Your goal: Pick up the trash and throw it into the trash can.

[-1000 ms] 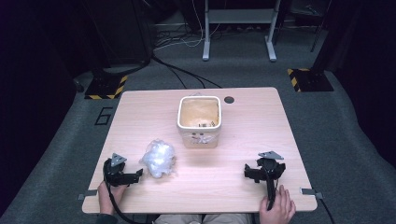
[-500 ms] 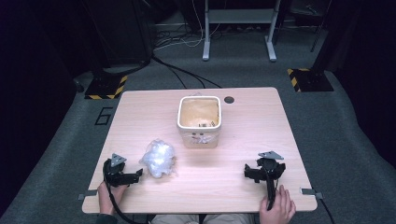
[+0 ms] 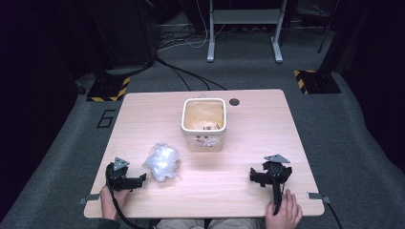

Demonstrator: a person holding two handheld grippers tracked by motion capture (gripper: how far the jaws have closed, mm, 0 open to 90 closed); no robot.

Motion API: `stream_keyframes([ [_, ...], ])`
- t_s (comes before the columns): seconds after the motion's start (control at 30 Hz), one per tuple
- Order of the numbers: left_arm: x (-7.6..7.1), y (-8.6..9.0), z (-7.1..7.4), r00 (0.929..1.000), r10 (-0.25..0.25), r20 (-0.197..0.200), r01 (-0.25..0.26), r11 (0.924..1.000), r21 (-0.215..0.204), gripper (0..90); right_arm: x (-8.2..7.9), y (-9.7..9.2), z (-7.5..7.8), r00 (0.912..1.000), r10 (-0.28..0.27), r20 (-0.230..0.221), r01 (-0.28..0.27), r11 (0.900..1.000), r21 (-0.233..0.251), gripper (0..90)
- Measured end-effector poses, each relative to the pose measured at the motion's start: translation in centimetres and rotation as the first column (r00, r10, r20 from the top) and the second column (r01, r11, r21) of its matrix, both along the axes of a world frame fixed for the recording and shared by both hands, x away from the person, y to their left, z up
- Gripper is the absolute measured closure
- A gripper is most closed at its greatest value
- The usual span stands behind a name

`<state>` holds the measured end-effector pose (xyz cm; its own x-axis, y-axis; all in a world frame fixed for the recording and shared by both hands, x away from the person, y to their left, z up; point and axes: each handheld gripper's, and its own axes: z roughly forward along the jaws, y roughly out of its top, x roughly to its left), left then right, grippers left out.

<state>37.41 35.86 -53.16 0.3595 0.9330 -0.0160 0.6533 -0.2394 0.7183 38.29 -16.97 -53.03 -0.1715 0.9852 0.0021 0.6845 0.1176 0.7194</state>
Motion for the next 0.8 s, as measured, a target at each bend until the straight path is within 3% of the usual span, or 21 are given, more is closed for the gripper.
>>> stream_keyframes([
  [0.2,-0.7,-0.2,0.1,1.0,0.003,-0.005,-0.003,0.9994,-0.034,0.0,0.0,0.0,0.0,1.0,0.0,0.0,0.0,1.0,0.001,0.0],
  [0.37,-1.1,-0.4,0.4,0.9989,-0.038,-0.028,0.036,0.9969,-0.07,0.0,0.0,0.0,0.0,1.0,0.0,0.0,0.0,1.0,0.001,0.0],
  [0.5,-1.4,-0.8,1.6,0.9968,-0.08,-0.011,0.078,0.989,-0.126,0.0,0.0,0.0,0.0,1.0,0.0,0.0,0.0,1.0,0.001,0.0],
  [0.8,-1.4,-2.5,4.6,0.9889,-0.14,0.05,0.145,0.9805,-0.132,0.0,0.0,0.0,0.0,1.0,0.0,0.0,0.0,1.0,0.0,0.0],
])
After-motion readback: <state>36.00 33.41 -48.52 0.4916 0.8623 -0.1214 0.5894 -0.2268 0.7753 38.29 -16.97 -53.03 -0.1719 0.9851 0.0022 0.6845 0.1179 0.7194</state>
